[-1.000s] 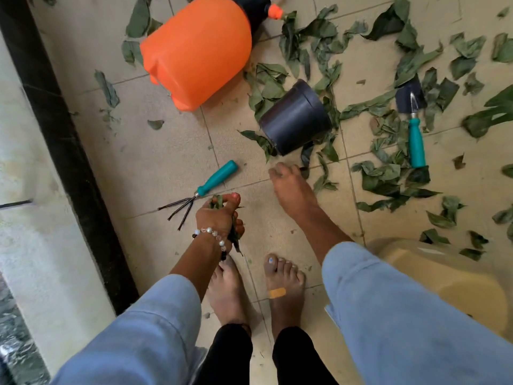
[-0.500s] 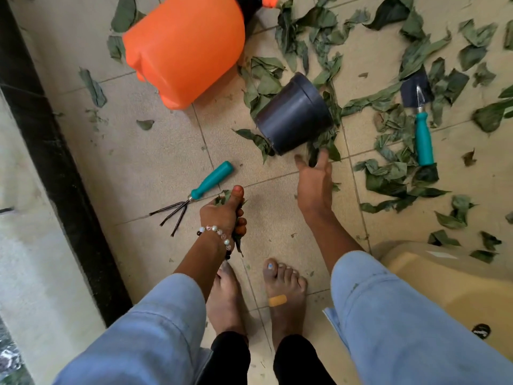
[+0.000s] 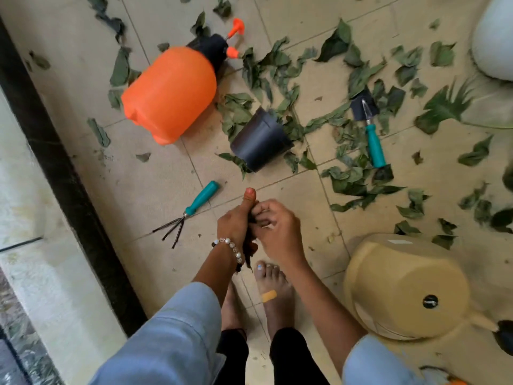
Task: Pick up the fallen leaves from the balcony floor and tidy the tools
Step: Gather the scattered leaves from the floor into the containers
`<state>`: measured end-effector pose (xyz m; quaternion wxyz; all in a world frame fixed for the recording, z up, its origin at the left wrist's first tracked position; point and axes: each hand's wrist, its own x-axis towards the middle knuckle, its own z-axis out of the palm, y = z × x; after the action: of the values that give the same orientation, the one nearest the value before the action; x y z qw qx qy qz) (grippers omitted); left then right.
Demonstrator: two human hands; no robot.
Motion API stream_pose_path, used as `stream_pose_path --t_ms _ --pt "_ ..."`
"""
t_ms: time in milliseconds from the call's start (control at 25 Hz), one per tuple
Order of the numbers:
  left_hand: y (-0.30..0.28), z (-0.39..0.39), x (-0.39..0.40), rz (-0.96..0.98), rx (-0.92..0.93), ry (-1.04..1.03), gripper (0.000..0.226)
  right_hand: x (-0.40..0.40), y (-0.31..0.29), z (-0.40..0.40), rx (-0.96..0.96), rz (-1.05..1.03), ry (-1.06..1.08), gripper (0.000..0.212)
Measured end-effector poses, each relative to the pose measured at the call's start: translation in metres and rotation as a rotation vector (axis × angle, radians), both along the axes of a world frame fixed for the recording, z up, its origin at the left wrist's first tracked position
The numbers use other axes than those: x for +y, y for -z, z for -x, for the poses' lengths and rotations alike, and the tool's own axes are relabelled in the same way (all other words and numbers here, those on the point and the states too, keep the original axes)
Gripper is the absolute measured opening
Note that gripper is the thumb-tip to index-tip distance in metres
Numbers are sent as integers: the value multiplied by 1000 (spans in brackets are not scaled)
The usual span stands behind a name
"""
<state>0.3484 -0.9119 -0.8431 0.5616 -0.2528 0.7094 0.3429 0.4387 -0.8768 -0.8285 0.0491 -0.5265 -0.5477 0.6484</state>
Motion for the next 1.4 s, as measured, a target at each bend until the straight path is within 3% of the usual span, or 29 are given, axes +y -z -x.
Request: stream_pose_path --t_ms 160,280,400,480,560,640,760,840,920,1000,1120,1200,1320,1400 --pt "-16 -9 6 -47 -192 -293 22 3 -24 -19 -30 -216 -243 20" --pt "-23 -11 15 -103 -91 -192 12 29 -29 -30 -88 -207 -406 14" --pt "-17 4 32 -103 -29 -110 10 72 -11 -37 -96 -44 -46 12" --pt "-3 15 39 -76 1 -72 14 101 22 -38 -308 -198 126 20" --pt "13 21 44 -63 28 24 17 121 59 -36 -555 -389 -37 40" --pt "30 27 51 -60 61 112 20 128 94 -22 -659 -495 -330 53" --pt "53 42 55 -7 92 247 22 107 137 -5 -764 -686 -614 41" --pt "55 47 58 8 116 345 32 94 144 -5 -775 -821 -692 38" --pt "55 47 63 42 164 481 48 93 143 -12 -650 -818 -615 26" --pt "53 44 69 66 184 565 43 100 131 -17 -474 -660 -285 15" --pt "46 27 78 38 91 534 29 92 86 -22 -145 -56 316 18" --pt "40 8 84 -34 19 455 20 71 58 -22 70 130 573 20" --pt "28 -19 94 -108 -136 302 32 43 30 -30 -75 -67 602 16" --pt "19 -31 95 -122 -169 292 37 38 24 -45 -177 -263 415 19"
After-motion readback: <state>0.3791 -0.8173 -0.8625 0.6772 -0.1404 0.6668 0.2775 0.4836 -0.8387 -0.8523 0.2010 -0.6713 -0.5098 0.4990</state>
